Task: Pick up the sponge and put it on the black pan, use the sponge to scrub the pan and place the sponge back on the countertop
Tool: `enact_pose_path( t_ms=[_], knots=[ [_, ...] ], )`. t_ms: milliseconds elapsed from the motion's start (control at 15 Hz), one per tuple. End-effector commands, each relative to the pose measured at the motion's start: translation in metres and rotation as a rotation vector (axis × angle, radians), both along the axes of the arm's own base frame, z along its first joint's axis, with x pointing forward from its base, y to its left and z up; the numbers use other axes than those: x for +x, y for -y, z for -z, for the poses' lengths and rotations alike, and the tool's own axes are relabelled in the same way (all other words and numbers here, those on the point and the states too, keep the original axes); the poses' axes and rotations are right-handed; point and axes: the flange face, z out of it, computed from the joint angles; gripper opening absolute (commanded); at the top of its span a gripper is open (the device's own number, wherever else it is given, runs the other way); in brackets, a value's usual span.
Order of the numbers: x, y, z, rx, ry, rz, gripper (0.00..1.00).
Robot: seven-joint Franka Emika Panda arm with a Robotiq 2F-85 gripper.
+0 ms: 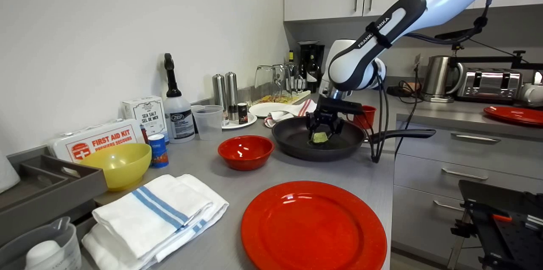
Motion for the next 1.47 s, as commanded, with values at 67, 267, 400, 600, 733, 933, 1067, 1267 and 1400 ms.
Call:
enact_pose_path(
  t_ms=[67,267,400,600,733,933,1067,1267,1400],
  knots=[
    [-0.015,0.025,0.012,-0.057,-0.045,0.039,0.28],
    [-0.018,0.03,0.01,-0.075,-0.051,0.048,0.28],
    [-0.017,0.029,0.01,-0.078,-0.051,0.049,0.28],
    [-0.014,0.023,0.007,-0.051,-0.047,0.04,0.28],
    [-0.01,0.016,0.006,-0.039,-0.039,0.029,0.28],
    [-0.003,-0.004,0.005,-0.036,-0.027,-0.013,0.28],
    [0.002,-0.019,0.005,-0.03,-0.024,-0.043,0.28],
    [0.011,-0.048,0.001,-0.031,-0.01,-0.114,0.28],
    [0.015,-0.066,0.001,-0.035,-0.007,-0.157,0.28]
  ],
)
